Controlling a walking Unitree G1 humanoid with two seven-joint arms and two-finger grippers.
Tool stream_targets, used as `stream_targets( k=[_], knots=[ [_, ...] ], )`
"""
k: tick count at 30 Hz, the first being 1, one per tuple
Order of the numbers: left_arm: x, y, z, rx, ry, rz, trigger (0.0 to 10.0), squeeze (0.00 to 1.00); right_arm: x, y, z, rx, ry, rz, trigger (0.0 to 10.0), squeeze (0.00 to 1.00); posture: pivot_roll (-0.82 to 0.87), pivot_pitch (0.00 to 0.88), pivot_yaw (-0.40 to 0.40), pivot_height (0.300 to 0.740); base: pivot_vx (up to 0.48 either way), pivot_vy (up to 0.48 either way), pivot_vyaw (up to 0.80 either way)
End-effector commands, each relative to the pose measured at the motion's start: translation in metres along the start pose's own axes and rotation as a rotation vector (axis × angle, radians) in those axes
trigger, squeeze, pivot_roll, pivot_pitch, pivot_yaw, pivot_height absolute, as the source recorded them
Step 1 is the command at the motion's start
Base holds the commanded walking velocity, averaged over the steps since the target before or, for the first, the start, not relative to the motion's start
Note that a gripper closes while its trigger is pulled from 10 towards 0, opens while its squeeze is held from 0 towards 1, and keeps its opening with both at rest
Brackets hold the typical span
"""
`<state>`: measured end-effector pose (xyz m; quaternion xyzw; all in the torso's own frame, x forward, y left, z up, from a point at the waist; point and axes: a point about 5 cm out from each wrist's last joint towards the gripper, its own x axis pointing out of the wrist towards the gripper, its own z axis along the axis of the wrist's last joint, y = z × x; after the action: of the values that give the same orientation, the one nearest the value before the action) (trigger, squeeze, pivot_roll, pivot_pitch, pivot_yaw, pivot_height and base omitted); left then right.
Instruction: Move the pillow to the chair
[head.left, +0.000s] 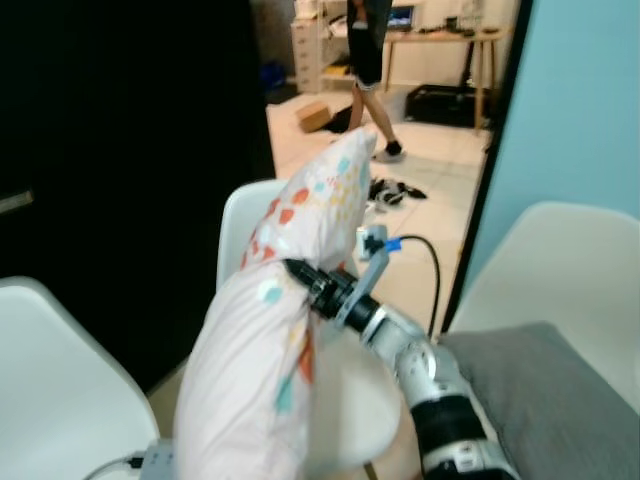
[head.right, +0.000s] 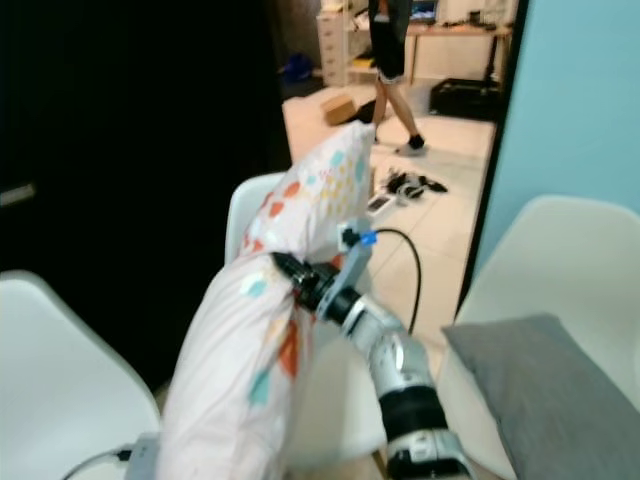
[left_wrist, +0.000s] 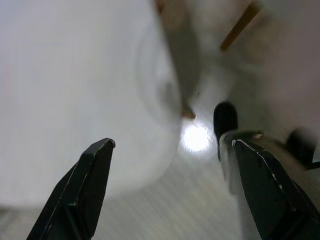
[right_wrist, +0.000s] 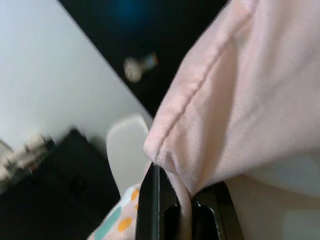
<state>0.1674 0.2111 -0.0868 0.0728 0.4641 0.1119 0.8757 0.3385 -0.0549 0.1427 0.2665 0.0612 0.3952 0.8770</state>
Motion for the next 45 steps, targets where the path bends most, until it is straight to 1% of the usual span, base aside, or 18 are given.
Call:
stream_targets(
  k=[1,3,9,14,16,18,21,22,23,24,29,31,34,36,38,39,44,45],
  knots=[
    [0.0,0.006,-0.001,-0.02,0.001,0.019,10.0,0.0,0.008,0.004,0.009,-0.043,-0.034,-0.013,10.0,0.0,-0.12,0.026,0.028,0.737,0.0,0.0,0.0],
    [0.001,0.006,0.002,-0.029,-0.011,0.019,10.0,0.0,0.008,0.001,0.008,-0.041,-0.025,-0.035,10.0,0.0,-0.12,0.026,0.028,0.737,0.0,0.0,0.0],
    [0.004,0.008,0.027,-0.059,-0.106,0.025,10.0,0.0,0.006,-0.008,0.006,-0.062,-0.005,-0.122,10.0,0.0,-0.12,0.027,0.026,0.737,0.0,0.0,0.0],
    [0.006,0.015,0.068,-0.083,-0.244,0.04,10.0,0.0,0.003,-0.019,0.006,-0.04,-0.001,-0.195,10.0,0.0,-0.12,0.025,0.026,0.737,0.1,0.0,0.0],
    [0.006,0.015,0.072,-0.087,-0.257,0.042,10.0,0.0,0.003,-0.02,0.006,-0.037,0.001,-0.199,10.0,0.0,-0.12,0.025,0.026,0.737,0.259,0.0,0.0],
    [0.005,0.018,0.085,-0.093,-0.298,0.053,10.0,0.0,0.003,-0.021,0.007,-0.011,-0.013,-0.214,10.0,0.0,-0.12,0.025,0.025,0.737,0.27,0.0,-0.75],
    [0.005,0.019,0.089,-0.096,-0.311,0.056,10.0,0.0,0.003,-0.022,0.008,-0.002,-0.018,-0.221,10.0,0.0,-0.12,0.025,0.025,0.737,0.273,0.0,-0.75],
    [0.005,0.019,0.097,-0.101,-0.337,0.058,10.0,0.0,0.003,-0.024,0.009,0.036,-0.041,-0.237,10.0,0.0,-0.12,0.025,0.025,0.737,0.277,0.0,-0.74],
    [0.003,0.018,0.11,-0.108,-0.38,0.057,10.0,0.0,0.004,-0.028,0.012,0.099,-0.081,-0.287,10.0,0.0,-0.11,0.024,0.027,0.737,0.277,0.0,0.0],
    [0.003,0.017,0.114,-0.11,-0.391,0.055,10.0,0.0,0.004,-0.03,0.013,0.111,-0.092,-0.302,10.0,0.0,-0.11,0.024,0.027,0.737,0.277,0.0,0.0],
    [0.002,0.012,0.12,-0.1,-0.417,0.048,10.0,0.0,0.003,-0.033,0.014,0.125,-0.107,-0.325,10.0,0.0,-0.11,0.027,0.027,0.737,0.276,0.0,0.0],
    [0.001,0.01,0.12,-0.094,-0.422,0.046,10.0,0.0,0.003,-0.033,0.014,0.136,-0.11,-0.329,10.0,0.0,-0.11,0.027,0.027,0.737,0.0,0.0,0.0],
    [0.001,0.007,0.12,-0.057,-0.432,0.041,10.0,0.0,0.003,-0.034,0.012,0.161,-0.11,-0.337,10.0,0.0,-0.11,0.031,0.027,0.737,0.0,0.0,0.0],
    [0.001,0.006,0.119,-0.06,-0.43,0.04,10.0,0.0,0.003,-0.035,0.011,0.175,-0.108,-0.345,10.0,0.0,-0.11,0.032,0.028,0.737,0.0,0.0,0.0],
    [0.001,0.006,0.118,-0.06,-0.43,0.039,10.0,0.0,0.003,-0.036,0.009,0.211,-0.115,-0.354,10.0,0.0,-0.11,0.033,0.027,0.737,0.0,0.0,0.0],
    [0.001,0.006,0.118,-0.06,-0.43,0.039,10.0,0.0,0.003,-0.036,0.009,0.211,-0.115,-0.354,10.0,0.0,-0.11,0.033,0.027,0.737,0.0,0.0,0.0],
    [0.0,0.002,0.122,-0.04,-0.45,0.023,10.0,0.0,0.007,-0.034,0.017,0.339,-0.188,-0.337,10.0,0.0,-0.1,0.032,0.028,0.737,0.0,0.0,0.0],
    [0.0,0.002,0.122,-0.04,-0.45,0.023,10.0,0.0,0.007,-0.034,0.017,0.339,-0.188,-0.337,10.0,0.0,-0.1,0.032,0.028,0.737,0.0,0.0,0.0]
  ],
)
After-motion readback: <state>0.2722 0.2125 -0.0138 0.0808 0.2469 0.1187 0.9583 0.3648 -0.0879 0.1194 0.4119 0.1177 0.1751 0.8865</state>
